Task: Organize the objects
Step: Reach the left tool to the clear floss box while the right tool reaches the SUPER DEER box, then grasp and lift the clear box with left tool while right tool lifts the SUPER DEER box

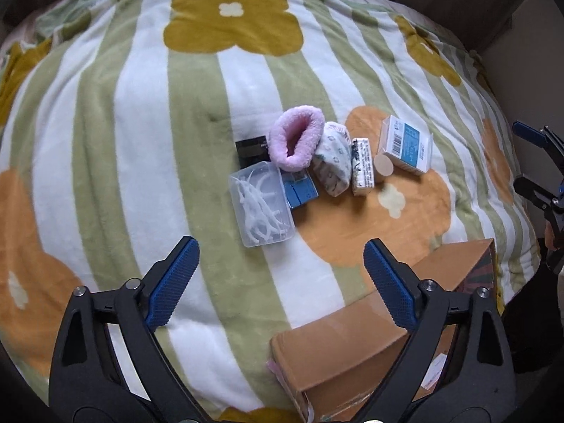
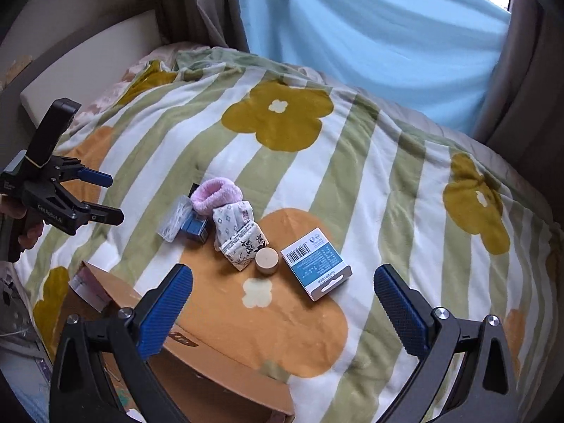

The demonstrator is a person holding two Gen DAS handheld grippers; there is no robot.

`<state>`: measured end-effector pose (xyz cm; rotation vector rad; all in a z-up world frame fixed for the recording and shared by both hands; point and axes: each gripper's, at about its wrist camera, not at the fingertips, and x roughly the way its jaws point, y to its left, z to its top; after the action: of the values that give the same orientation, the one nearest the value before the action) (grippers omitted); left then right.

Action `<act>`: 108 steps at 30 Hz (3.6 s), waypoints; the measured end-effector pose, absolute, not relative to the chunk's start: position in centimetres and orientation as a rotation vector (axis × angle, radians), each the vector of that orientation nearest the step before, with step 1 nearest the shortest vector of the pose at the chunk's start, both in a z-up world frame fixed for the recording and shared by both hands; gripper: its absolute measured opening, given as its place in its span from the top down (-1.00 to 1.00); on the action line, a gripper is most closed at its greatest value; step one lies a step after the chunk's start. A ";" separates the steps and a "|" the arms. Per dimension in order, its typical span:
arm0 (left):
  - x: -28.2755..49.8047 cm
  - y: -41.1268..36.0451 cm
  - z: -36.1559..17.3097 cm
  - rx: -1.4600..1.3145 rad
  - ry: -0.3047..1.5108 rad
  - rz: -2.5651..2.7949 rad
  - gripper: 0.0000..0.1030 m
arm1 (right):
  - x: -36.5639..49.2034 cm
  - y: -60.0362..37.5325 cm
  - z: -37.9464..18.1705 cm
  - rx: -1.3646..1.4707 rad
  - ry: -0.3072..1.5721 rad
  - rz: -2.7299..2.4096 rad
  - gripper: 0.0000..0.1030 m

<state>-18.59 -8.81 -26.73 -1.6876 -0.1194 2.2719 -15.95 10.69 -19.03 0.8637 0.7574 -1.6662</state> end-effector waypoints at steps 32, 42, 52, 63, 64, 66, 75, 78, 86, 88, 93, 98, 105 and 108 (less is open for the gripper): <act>-23.9 -9.5 -38.2 -1.713 -0.632 2.143 -0.03 | -23.3 3.5 -33.9 0.813 0.996 -1.323 -0.51; -23.3 -9.6 -37.4 -1.715 -0.573 2.184 0.00 | -22.8 3.8 -33.9 0.806 1.015 -1.321 -0.30; -22.7 -10.5 -34.1 -1.657 -0.557 2.231 0.00 | -22.9 4.6 -30.9 0.830 0.977 -1.367 -0.28; -19.8 -9.9 -25.4 -1.533 -0.440 2.313 0.00 | -21.1 6.1 -23.1 0.837 0.854 -1.456 -0.27; -19.4 -9.8 -24.6 -1.529 -0.434 2.314 0.00 | -20.8 6.5 -22.3 0.842 0.842 -1.465 -0.27; -18.4 -9.6 -23.0 -1.520 -0.417 2.323 0.00 | -19.7 7.6 -20.5 0.861 0.818 -1.486 -0.27; -12.2 -7.7 -17.5 -1.531 -0.288 2.383 0.00 | -15.4 12.8 -14.5 0.964 0.734 -1.557 -0.27; -10.2 -6.9 -16.7 -1.537 -0.276 2.374 0.00 | -13.7 14.5 -13.9 1.011 0.716 -1.554 -0.27; -6.1 -3.7 -17.1 -1.581 -0.174 2.351 0.00 | -9.4 17.9 -14.1 1.075 0.725 -1.555 -0.27; -5.3 -3.0 -17.8 -1.601 -0.168 2.329 0.00 | -8.8 18.5 -14.5 1.097 0.715 -1.551 -0.27; -3.7 -1.3 -19.4 -1.645 -0.151 2.291 0.00 | -7.5 19.8 -15.7 1.135 0.714 -1.543 -0.27; -2.3 0.3 -21.1 -1.671 -0.065 2.268 0.00 | -6.6 20.6 -17.2 1.175 0.724 -1.526 -0.27; -1.1 1.7 -23.8 -1.721 -0.005 2.226 0.00 | -5.6 21.5 -19.9 1.212 0.744 -1.502 -0.27; -0.8 1.9 -24.8 -1.735 0.030 2.218 0.00 | -5.6 21.6 -20.9 1.233 0.745 -1.484 -0.27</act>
<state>-0.85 1.92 -24.80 -1.7352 0.0297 2.2178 -5.60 21.60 -20.93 1.2329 0.7447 -1.4842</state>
